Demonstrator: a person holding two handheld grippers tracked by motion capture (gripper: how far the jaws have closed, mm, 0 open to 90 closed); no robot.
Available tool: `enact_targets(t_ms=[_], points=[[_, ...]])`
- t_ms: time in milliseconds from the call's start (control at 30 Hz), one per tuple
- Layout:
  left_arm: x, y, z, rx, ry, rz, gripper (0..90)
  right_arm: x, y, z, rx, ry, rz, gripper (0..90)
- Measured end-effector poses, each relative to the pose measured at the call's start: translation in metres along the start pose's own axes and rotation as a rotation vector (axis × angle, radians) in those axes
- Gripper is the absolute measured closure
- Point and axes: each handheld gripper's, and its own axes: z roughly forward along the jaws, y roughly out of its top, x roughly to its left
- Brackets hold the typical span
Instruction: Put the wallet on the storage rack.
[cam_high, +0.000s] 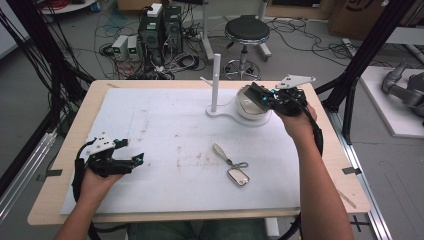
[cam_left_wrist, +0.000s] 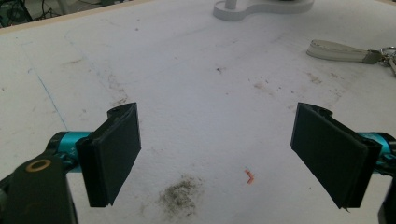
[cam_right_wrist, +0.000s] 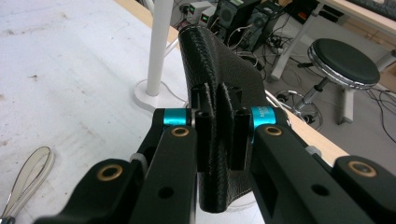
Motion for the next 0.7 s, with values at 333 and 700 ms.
enact_targets(t_ms=[333,700], points=[[0.001,0.000,-0.001,-0.002,0.000,-0.002,16.0,0.002,-0.001,0.015,0.047,0.001,-0.014,85.6],[0.001,0.000,-0.001,-0.003,0.002,-0.005,16.0,0.004,-0.009,0.031,0.070,0.019,0.006,85.6]])
